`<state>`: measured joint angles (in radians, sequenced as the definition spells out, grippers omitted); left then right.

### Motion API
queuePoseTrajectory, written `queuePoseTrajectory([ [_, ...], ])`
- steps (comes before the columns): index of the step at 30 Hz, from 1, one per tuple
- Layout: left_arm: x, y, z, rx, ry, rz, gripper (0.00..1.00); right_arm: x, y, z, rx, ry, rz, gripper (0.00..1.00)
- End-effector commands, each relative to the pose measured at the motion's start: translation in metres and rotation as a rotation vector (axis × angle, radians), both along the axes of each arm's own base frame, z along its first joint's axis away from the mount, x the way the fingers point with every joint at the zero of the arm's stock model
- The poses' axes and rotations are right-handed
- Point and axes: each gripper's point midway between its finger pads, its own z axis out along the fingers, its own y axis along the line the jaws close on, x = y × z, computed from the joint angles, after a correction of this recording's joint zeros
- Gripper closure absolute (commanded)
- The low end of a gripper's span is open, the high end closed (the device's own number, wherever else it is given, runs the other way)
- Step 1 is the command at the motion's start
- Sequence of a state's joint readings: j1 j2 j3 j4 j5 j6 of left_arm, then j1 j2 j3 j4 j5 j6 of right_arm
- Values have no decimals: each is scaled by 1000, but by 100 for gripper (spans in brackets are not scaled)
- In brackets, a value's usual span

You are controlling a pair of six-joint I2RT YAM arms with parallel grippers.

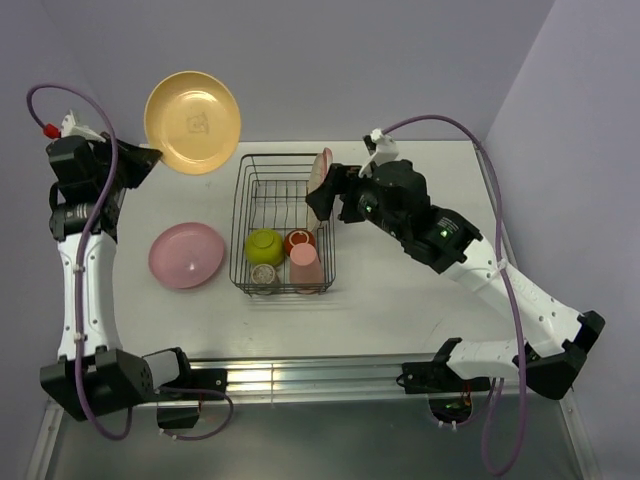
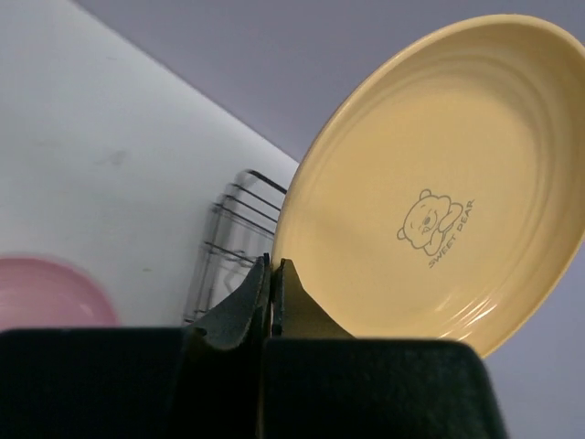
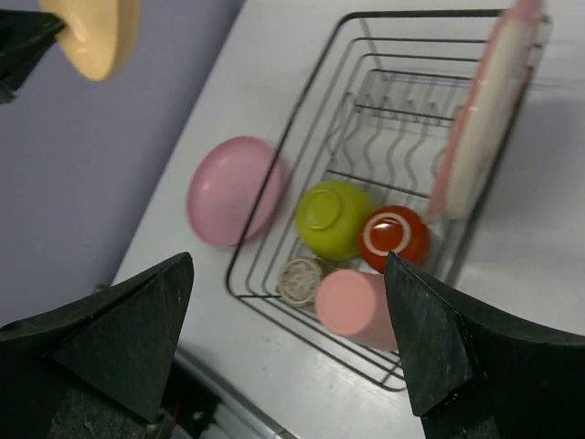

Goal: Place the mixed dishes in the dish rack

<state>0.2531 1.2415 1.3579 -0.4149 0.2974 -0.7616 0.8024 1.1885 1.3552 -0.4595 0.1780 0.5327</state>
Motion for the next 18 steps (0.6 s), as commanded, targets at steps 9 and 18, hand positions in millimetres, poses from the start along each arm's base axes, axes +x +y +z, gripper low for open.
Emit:
queuePoseTrajectory([
  [9,-75,-125,34,-168,-219,-479,100,-20,71,62,211,-89,351,7],
  [18,-103,-170,32,-203,-216,-595,100,-13,84,67,228,-102,375,9],
])
